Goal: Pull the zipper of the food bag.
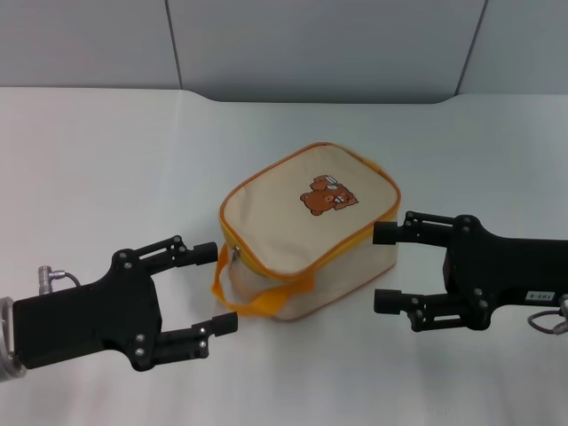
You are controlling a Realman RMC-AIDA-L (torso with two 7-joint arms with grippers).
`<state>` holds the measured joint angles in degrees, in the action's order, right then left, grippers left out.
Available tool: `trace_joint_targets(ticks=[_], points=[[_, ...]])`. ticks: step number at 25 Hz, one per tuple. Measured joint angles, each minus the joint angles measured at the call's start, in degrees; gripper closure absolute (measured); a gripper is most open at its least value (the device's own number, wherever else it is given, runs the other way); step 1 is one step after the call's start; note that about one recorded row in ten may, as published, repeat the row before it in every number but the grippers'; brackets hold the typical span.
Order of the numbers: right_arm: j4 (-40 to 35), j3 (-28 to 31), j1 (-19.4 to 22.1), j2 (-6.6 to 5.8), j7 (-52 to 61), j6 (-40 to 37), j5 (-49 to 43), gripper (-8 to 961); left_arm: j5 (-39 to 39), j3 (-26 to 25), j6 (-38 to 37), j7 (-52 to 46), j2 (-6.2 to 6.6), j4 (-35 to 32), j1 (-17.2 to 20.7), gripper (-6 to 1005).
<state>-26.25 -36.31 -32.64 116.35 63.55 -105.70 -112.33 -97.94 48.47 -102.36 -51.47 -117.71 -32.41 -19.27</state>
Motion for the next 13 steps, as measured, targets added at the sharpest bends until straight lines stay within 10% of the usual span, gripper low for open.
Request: trace_joint_targets(ticks=[13], points=[[-0.1, -0.1, -0.05, 0.29, 0.03, 0.15, 0.02, 121, 0.17, -1.54, -0.32, 0.08, -0.18, -0.1, 0.38, 212]])
